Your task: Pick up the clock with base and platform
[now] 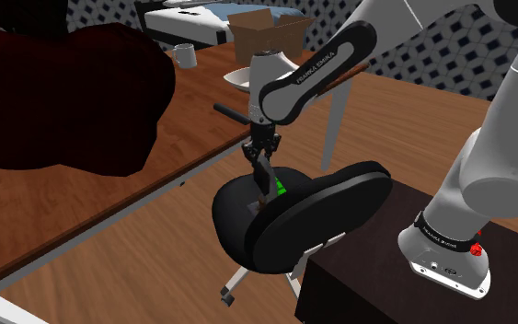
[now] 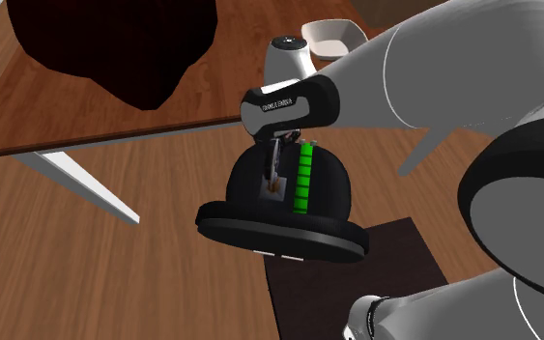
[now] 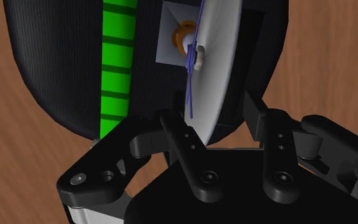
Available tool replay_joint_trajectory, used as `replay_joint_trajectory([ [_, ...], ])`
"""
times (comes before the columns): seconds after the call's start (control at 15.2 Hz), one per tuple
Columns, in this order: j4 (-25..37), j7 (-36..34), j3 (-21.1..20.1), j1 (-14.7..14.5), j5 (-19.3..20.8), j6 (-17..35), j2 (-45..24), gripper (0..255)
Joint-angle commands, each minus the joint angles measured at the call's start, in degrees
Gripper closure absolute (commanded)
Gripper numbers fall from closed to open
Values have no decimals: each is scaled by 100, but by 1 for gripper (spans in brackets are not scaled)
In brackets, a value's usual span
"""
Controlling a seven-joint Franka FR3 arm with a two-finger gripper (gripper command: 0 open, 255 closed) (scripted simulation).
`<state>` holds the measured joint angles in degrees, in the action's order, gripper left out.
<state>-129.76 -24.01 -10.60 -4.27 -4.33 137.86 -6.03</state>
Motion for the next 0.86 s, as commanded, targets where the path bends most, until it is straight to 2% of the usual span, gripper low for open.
replay_joint_trajectory([
  [0.0,68,5,1,6,-12,-158,94,255],
  [0.66,370,11,5,23,-69,-910,547,255],
  [0.79,376,11,5,23,-70,-922,553,255],
])
